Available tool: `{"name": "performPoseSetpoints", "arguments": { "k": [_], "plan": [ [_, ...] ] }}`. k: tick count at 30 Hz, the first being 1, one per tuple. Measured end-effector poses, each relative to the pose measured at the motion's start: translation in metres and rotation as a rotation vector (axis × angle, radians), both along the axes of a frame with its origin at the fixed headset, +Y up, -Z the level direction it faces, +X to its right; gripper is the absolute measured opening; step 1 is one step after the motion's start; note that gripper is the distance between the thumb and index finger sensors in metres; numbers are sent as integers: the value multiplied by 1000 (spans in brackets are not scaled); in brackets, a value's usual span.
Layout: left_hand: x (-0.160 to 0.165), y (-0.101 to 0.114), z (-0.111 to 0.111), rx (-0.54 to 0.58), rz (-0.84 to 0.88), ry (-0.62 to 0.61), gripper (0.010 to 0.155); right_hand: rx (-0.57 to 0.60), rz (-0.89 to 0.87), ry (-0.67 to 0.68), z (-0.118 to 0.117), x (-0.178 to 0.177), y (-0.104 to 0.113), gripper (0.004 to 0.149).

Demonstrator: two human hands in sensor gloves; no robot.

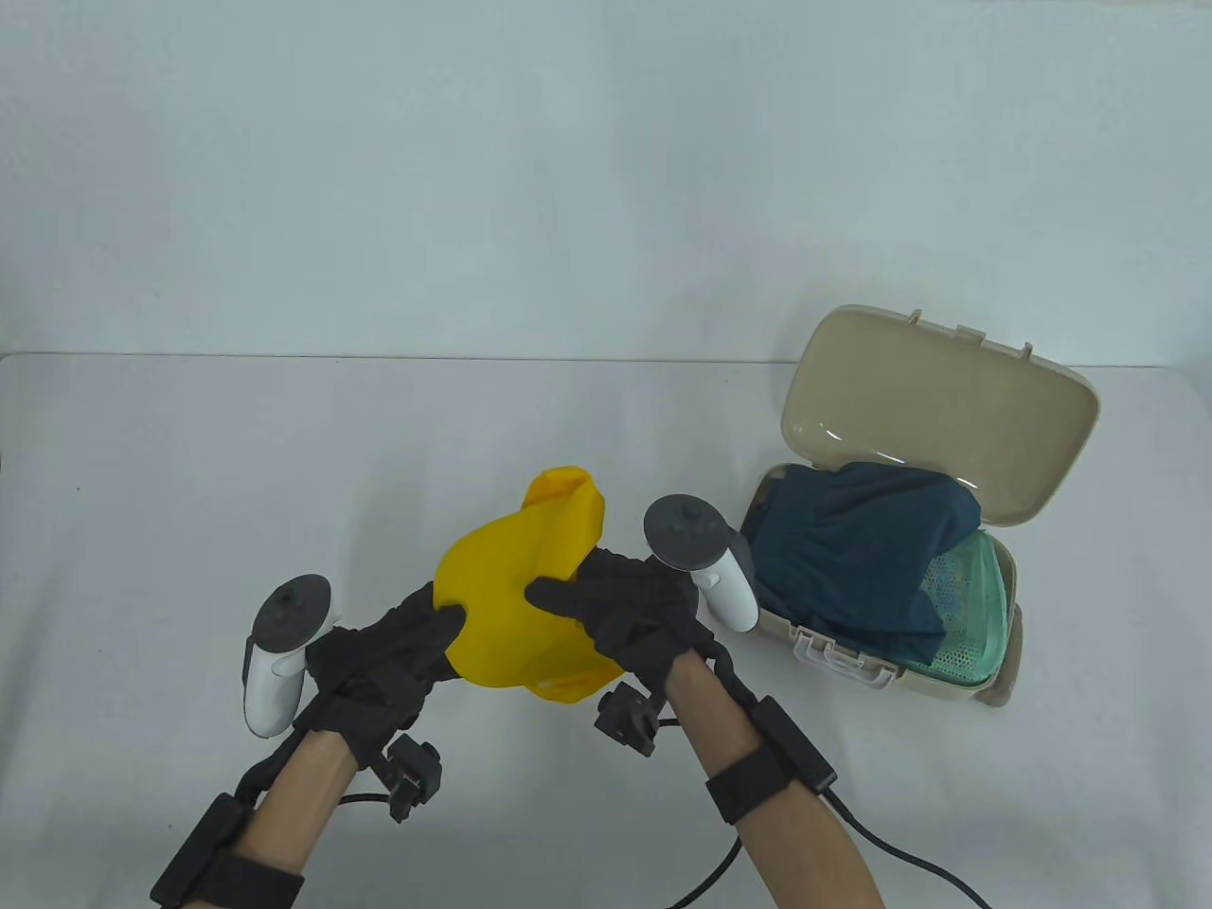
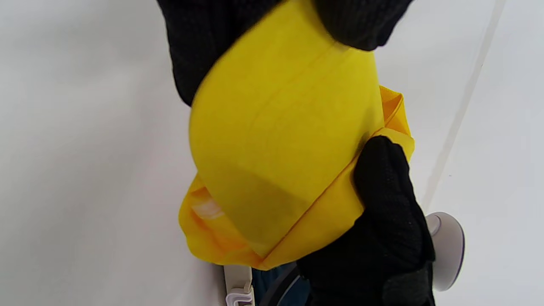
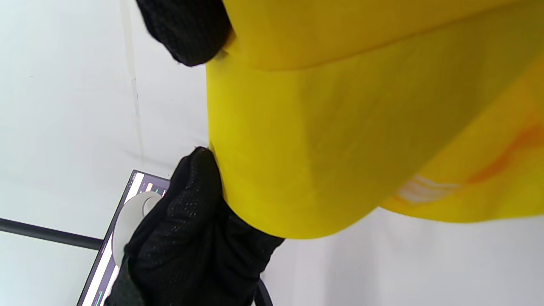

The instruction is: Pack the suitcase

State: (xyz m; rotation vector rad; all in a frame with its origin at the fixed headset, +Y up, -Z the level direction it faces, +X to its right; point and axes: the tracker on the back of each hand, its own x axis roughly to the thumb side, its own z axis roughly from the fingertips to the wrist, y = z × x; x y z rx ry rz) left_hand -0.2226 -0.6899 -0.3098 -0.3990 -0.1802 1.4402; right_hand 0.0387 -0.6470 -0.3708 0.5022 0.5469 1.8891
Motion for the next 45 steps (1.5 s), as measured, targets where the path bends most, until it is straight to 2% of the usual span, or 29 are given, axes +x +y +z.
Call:
{"name": "performPoseSetpoints", "arguments": {
  "k": [3, 8, 12, 16, 19, 23, 26, 29, 37, 45],
  "plan": [
    [3, 9, 0, 54, -107, 4, 60, 26, 24, -24, 3, 8, 9, 57],
    [3, 40, 2, 264, -396, 34, 73, 59, 9, -103, 0, 38, 38, 58],
    [-2, 63, 8, 445, -703, 46, 78, 83, 28, -232, -8, 84, 64, 58],
    [-8, 69, 16, 581, -1022, 62, 81, 81, 43, -357, -17, 131, 77, 59],
    [-11, 64, 23, 659, -1220, 68, 84, 64, 61, -440, -23, 164, 77, 60],
    [-15, 46, 29, 676, -1278, 65, 87, 36, 75, -520, -28, 196, 69, 61],
    [-18, 27, 29, 637, -1273, 46, 88, -2, 81, -591, -32, 222, 52, 61],
    [-19, 19, 27, 613, -1302, 22, 88, -43, 67, -643, -36, 240, 31, 60],
    [-20, 16, 25, 597, -1291, 17, 87, -149, 58, -736, -44, 266, -21, 59],
    [-20, 13, 22, 572, -1292, 2, 86, -195, 92, -770, -51, 269, -44, 59]
  ]
}}
